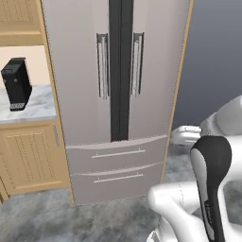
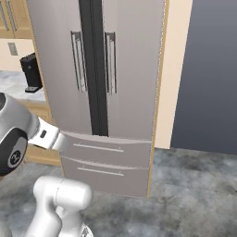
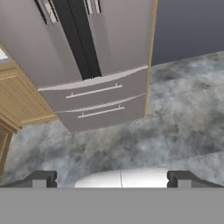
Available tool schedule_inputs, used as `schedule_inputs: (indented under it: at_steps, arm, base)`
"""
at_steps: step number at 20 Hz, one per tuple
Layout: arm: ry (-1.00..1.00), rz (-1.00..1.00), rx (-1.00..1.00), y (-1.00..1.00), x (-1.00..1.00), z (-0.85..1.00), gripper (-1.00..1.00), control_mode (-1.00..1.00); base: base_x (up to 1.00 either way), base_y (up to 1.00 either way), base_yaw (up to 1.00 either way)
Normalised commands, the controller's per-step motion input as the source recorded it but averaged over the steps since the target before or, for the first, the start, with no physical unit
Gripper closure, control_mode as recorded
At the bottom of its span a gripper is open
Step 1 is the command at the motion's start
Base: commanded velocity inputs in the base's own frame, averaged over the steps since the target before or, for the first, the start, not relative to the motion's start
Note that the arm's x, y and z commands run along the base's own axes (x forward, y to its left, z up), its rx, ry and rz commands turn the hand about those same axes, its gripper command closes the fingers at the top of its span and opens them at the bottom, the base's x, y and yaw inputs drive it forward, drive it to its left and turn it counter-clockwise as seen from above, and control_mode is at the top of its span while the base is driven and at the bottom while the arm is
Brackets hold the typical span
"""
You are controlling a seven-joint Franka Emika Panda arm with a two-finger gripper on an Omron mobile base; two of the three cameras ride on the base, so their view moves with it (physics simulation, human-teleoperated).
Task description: Place one of the steaks on the plate and the other in the bowl. Then place the bowl in the fridge.
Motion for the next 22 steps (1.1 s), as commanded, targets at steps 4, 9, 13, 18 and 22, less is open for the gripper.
schedule_inputs:
  at_steps: [4,9,13,18,22]
  arm:
    - [0.02,0.00,0.00,-0.01,0.90,0.00,-1.00,-1.00]
    - [-0.26,0.08,-0.03,0.00,0.75,0.07,-1.00,-1.00]
    - [-0.33,0.11,-0.05,0.00,0.40,0.02,-1.00,-1.00]
    - [-0.04,0.01,0.00,0.00,-0.01,0.00,-1.00,-1.00]
    - [0.07,-0.03,0.01,0.00,0.00,0.18,-1.00,-1.00]
  base:
    - [0.00,0.00,0.00]
    - [0.00,0.00,0.00]
    - [0.00,0.00,0.00]
    - [0.00,0.00,0.00]
    - [0.00,0.00,0.00]
